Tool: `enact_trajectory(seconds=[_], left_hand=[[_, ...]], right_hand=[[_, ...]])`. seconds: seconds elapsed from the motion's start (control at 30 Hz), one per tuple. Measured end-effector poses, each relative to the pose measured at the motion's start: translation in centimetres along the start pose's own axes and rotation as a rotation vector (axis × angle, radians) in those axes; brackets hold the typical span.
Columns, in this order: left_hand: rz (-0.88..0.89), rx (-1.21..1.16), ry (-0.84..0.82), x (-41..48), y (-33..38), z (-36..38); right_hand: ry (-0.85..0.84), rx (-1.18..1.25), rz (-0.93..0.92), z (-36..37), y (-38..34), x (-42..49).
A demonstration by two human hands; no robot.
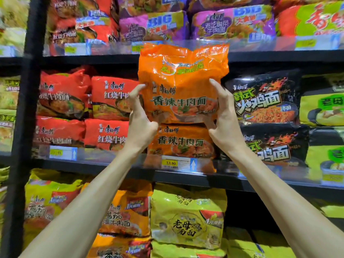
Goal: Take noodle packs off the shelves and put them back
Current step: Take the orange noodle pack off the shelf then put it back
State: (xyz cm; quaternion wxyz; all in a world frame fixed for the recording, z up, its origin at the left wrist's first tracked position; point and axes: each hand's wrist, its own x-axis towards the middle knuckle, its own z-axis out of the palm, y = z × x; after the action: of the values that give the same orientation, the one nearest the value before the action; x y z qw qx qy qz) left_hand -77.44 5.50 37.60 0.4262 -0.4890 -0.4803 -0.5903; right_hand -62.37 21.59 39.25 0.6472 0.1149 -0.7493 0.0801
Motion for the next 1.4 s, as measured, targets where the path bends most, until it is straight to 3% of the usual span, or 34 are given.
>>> enact_trajectory(seconds=[0.3,0.6,1.03,1.2,1.4], left_hand=[[-0.033,-0.026,-0.015,-0.6,-2.1,0.9],[-0.048,0.100,-0.073,-0.2,-2.4,1.7],[-0.113,0.159,-0.100,0.0,-2.1,1.6],[-0.211,0.194,-0.144,1.1,-2.0,1.5],[-0.252,0.220,-0.155,0.3,-0.8,1.2]], right_hand=[[-0.017,-0.053,0.006,0.3,0.4,-0.3],[-0.178,-0.242,0.185,-0.1,0.1,1.6],[-0.136,-0.374,0.245,0.8,-0.3,2.3],[-0.137,-0.576,0.228,0.4,-1.2,2.3],[-0.198,-0.623,0.264,0.1,-2.5,2.0]])
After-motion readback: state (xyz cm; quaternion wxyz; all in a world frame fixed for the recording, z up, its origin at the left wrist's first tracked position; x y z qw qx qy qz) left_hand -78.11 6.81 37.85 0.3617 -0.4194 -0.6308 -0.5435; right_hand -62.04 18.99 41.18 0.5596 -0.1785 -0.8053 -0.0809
